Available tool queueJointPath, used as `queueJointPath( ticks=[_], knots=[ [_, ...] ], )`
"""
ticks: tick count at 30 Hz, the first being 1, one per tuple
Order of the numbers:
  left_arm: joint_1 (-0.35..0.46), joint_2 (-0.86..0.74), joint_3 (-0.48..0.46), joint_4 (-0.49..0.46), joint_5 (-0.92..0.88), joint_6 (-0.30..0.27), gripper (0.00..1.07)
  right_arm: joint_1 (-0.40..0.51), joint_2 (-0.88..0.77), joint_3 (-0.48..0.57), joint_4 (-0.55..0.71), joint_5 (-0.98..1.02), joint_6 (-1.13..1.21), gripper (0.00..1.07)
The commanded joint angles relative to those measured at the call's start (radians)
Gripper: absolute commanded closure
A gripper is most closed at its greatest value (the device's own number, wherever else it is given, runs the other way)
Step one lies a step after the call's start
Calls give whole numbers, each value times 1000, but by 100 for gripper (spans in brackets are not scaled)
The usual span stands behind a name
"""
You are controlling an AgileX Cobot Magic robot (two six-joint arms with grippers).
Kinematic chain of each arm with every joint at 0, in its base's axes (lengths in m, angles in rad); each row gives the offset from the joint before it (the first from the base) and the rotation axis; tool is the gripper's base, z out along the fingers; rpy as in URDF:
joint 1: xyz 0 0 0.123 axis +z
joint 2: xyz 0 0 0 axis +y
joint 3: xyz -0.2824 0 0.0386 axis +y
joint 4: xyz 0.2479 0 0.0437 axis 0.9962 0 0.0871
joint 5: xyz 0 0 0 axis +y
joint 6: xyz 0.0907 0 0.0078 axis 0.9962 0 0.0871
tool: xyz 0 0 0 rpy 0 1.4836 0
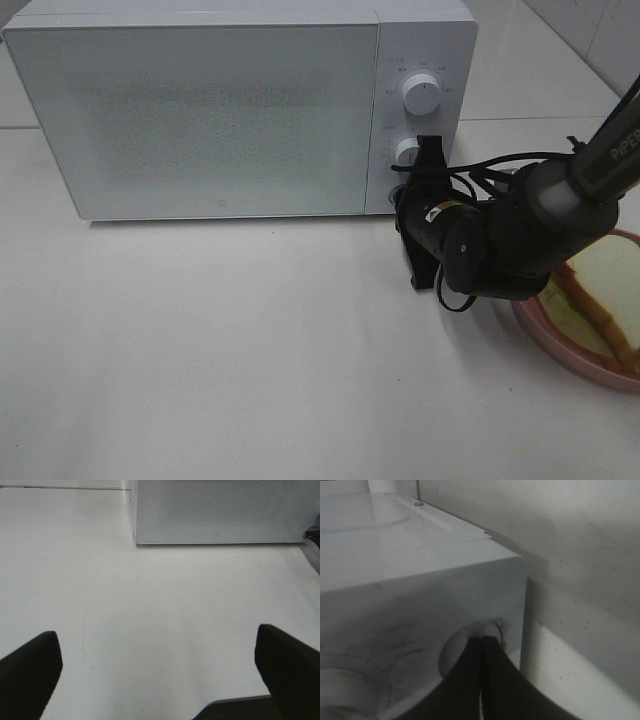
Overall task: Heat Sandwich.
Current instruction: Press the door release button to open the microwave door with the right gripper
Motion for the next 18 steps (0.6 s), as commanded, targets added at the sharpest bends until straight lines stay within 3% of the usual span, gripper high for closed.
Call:
queueJointPath(
  ticks=[1, 18],
  knots=[
    [5, -15, 0, -6, -14, 2, 9, -3, 2, -14, 6, -76, 2, 107],
    [5, -15, 0, -6, -14, 2, 9, -30, 10, -116, 37, -214, -27, 107]
  ],
)
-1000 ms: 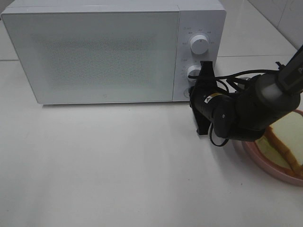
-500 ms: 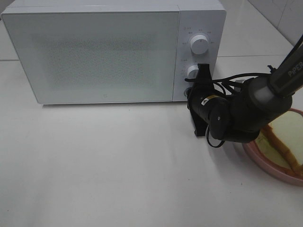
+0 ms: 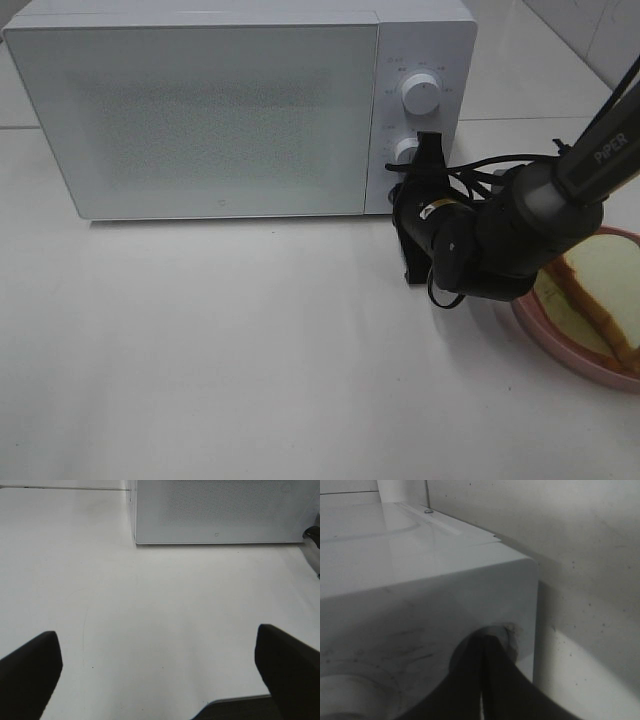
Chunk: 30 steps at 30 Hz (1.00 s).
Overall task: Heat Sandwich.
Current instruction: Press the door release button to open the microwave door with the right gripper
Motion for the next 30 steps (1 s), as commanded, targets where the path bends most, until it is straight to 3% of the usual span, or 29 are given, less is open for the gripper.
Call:
queueJointPath(
  ticks=[1, 7, 24, 30],
  knots=[
    [5, -15, 0, -6, -14, 2, 9, -45, -12, -88, -21, -182, -33, 107],
    [5, -15, 0, -6, -14, 2, 9, -62, -12, -145, -29, -178, -77, 107],
    [5, -15, 0, -6, -14, 2, 9, -57, -12, -143, -29, -78, -86, 107],
    [5, -15, 0, -6, -14, 2, 9, -55, -29, -138, -52, 44, -63, 107]
  ],
)
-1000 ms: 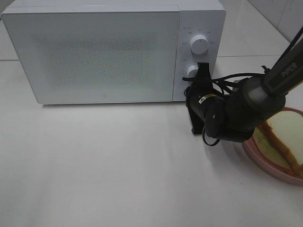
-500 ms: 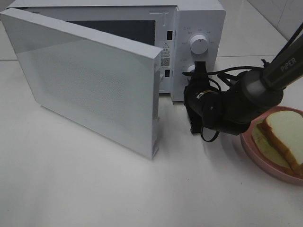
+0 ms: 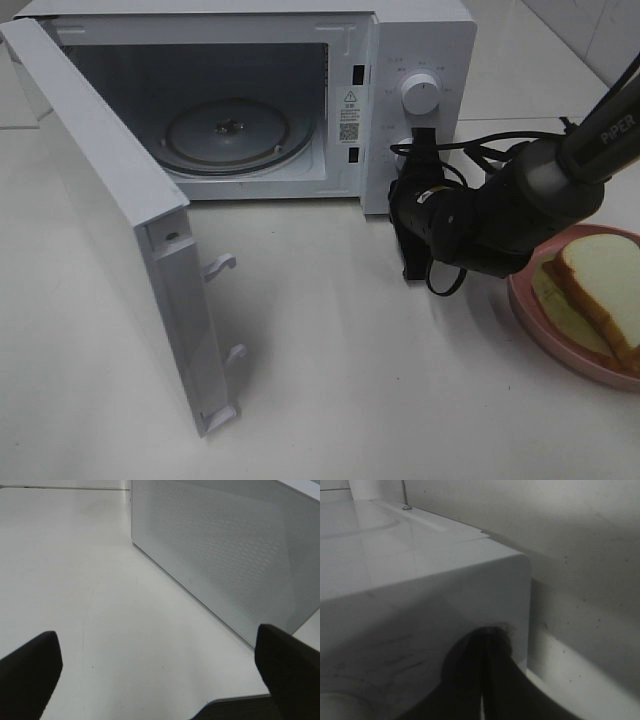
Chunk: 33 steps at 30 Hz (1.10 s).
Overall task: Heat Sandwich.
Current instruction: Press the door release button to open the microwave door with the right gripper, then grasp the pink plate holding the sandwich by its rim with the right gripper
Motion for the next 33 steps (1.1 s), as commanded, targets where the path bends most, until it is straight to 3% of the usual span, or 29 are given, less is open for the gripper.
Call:
queueJointPath(
  ticks=[1, 18, 33],
  knots=[
    [5, -15, 0, -5, -14, 2, 9, -32, -23, -77, -92, -105, -7, 107],
    [5, -15, 0, -5, -14, 2, 9, 13, -118, 101, -82, -30, -11, 107],
    [5, -15, 0, -5, -14, 2, 9, 13, -310, 251, -102, 152, -187, 107]
  ],
)
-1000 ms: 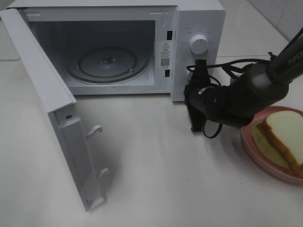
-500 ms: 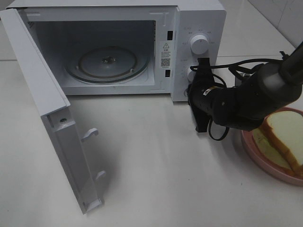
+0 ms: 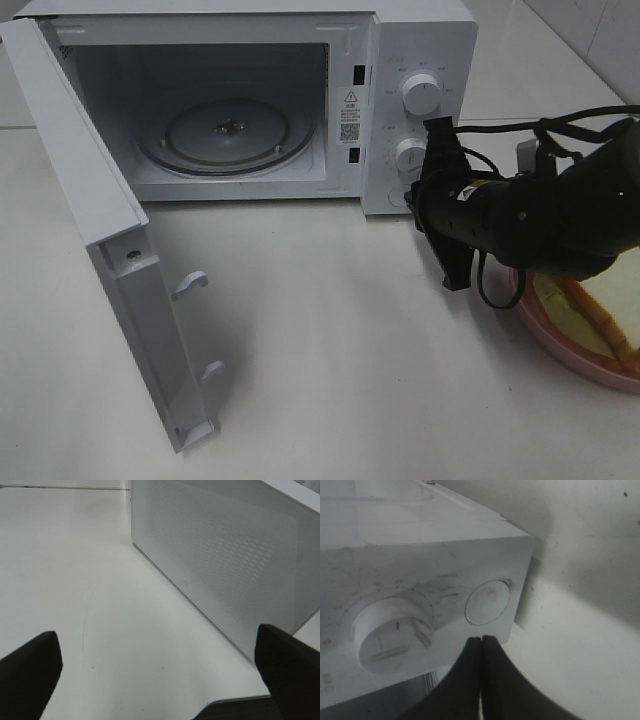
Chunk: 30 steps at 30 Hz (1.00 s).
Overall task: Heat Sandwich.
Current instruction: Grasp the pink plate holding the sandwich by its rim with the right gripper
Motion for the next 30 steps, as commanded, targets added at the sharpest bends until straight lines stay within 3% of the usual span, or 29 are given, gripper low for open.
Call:
queueJointPath(
  ticks=[1, 6, 21, 26, 30],
  knots=[
    [5, -15, 0, -5, -14, 2, 9, 1, -68, 40, -25, 73, -71, 107],
    [5, -15, 0, -5, -14, 2, 9, 0, -143, 77, -36, 184, -200, 106],
    [5, -15, 0, -5, -14, 2, 9, -1, -290, 44, -42, 659, -832, 103],
    [5, -15, 0, -5, -14, 2, 9, -1, -290, -9, -112, 845, -970, 102],
    [5, -15, 0, -5, -14, 2, 9, -1, -290, -53, -258, 972, -1037, 102]
  ],
)
